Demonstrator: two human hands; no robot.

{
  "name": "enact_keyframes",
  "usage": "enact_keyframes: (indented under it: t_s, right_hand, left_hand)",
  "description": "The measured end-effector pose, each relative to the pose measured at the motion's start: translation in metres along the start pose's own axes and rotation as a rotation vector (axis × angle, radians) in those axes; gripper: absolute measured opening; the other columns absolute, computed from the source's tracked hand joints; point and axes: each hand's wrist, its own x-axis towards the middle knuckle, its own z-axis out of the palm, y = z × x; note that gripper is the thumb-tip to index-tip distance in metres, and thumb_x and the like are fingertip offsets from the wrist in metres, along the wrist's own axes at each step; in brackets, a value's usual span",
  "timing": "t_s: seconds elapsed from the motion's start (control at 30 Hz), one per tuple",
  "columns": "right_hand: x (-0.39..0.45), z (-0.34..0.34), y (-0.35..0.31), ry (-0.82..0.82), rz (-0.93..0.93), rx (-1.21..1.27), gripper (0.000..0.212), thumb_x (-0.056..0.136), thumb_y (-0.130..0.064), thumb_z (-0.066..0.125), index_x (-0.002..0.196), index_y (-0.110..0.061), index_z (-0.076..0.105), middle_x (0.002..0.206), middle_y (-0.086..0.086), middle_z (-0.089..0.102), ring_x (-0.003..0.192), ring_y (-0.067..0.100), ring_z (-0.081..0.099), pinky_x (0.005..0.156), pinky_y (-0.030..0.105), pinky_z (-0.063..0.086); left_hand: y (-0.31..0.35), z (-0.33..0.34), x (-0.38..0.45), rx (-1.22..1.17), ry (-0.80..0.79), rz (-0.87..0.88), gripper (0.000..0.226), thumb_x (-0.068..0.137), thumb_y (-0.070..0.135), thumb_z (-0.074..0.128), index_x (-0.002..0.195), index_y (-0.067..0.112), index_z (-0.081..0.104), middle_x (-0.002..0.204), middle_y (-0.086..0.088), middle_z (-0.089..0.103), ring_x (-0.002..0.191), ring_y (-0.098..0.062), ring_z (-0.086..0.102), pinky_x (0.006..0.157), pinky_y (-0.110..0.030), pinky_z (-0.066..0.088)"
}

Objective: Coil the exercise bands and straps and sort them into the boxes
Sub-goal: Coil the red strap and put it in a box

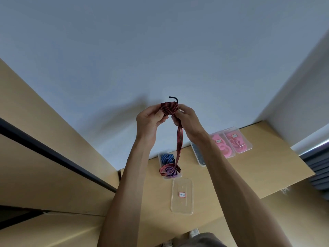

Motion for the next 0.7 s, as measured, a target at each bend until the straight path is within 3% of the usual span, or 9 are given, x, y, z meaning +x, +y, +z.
enact_keyframes:
  t_s: [0.13,0.23,0.33,0.47,0.6,0.7]
  right_hand:
    - [-0.001,0.001,-0.004,-0.005,0.014,0.051,0.015,0.095,-0.035,0.059,0.085,-0.024,0.062,0.062,-0.008,0.042,0.052,0.011,0.033,0.051,0.026,0.033]
    - [-0.003,-0.002,-0.004,-0.067,-0.049,-0.124,0.005,0.09,-0.021,0.065,0.089,-0.025,0.067,0.067,-0.007,0.05,0.057,0.01,0.042,0.051,0.025,0.038]
    - [-0.003,0.004,-0.002,-0.022,-0.08,-0.328,0.009,0.092,-0.013,0.063,0.096,-0.014,0.071,0.076,-0.005,0.061,0.062,0.011,0.054,0.059,0.027,0.046]
    - [-0.003,0.009,-0.005,0.02,-0.033,-0.519,0.018,0.099,-0.016,0.055,0.092,-0.005,0.068,0.078,0.001,0.071,0.079,0.029,0.068,0.076,0.041,0.053]
    - [-0.001,0.007,-0.008,0.003,0.143,-0.489,0.025,0.097,-0.017,0.053,0.081,-0.004,0.067,0.075,0.001,0.074,0.071,0.021,0.058,0.068,0.034,0.044]
    - [0.002,0.007,-0.007,0.047,0.218,-0.451,0.03,0.096,-0.018,0.054,0.079,0.004,0.064,0.075,0.012,0.063,0.066,0.019,0.046,0.063,0.032,0.035]
  left_hand:
    - [-0.001,0.005,0.001,-0.004,0.099,0.028,0.019,0.092,-0.002,0.064,0.105,0.005,0.075,0.081,-0.008,0.071,0.073,-0.019,0.065,0.077,-0.029,0.055]
    - [-0.004,0.005,0.003,0.065,0.207,0.085,0.021,0.09,-0.003,0.064,0.106,0.003,0.076,0.079,-0.003,0.075,0.071,-0.015,0.068,0.074,-0.026,0.056]
    - [-0.007,0.008,0.004,0.273,0.28,0.209,0.022,0.086,-0.004,0.062,0.102,0.001,0.076,0.083,-0.007,0.075,0.072,-0.012,0.068,0.071,-0.026,0.056]
    - [-0.015,0.009,-0.001,0.602,0.344,0.431,0.023,0.086,-0.004,0.059,0.102,0.003,0.074,0.089,-0.001,0.073,0.076,-0.008,0.066,0.071,-0.016,0.052]
    - [-0.025,0.005,-0.002,0.791,0.334,0.63,0.018,0.088,-0.008,0.058,0.101,-0.002,0.07,0.092,-0.009,0.07,0.078,-0.015,0.061,0.071,-0.01,0.047]
    - [-0.029,0.007,-0.004,0.742,0.298,0.535,0.013,0.092,-0.003,0.059,0.102,0.0,0.066,0.091,-0.006,0.07,0.076,-0.014,0.062,0.069,-0.02,0.052]
